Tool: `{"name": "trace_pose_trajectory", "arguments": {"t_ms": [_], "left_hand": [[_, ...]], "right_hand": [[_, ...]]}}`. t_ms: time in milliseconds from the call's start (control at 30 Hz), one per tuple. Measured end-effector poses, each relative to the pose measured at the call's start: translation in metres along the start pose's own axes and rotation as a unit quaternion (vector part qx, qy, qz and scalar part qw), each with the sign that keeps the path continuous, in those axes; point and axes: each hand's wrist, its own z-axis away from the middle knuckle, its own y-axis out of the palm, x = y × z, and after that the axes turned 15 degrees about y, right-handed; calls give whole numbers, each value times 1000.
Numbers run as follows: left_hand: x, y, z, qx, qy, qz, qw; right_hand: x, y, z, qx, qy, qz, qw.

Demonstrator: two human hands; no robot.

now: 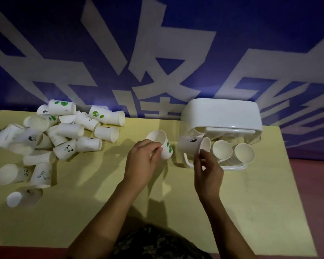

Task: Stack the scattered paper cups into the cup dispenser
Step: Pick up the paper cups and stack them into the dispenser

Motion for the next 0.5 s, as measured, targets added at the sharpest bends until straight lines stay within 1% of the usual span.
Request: {"name": "trace_pose_trajectory", "arguments": {"t_ms": [100,167,233,367,500], "left_hand": [[-37,24,-13,5,50,12,999],[-59,43,-21,14,79,21,997],[-77,62,-27,21,99,35,994],[-104,99,-36,51,142,32,988],[-113,131,-40,116,134,3,984]], "right_hand": [[-12,-40,-7,-65,-3,-19,998],[-22,-65,-15,-99,-25,-7,995],[-33,-88,-26,-114,-45,20,992],[-56,-121,-50,-107,-55,106,987],[-72,-135,-68,-60,-63,169,982]]}}
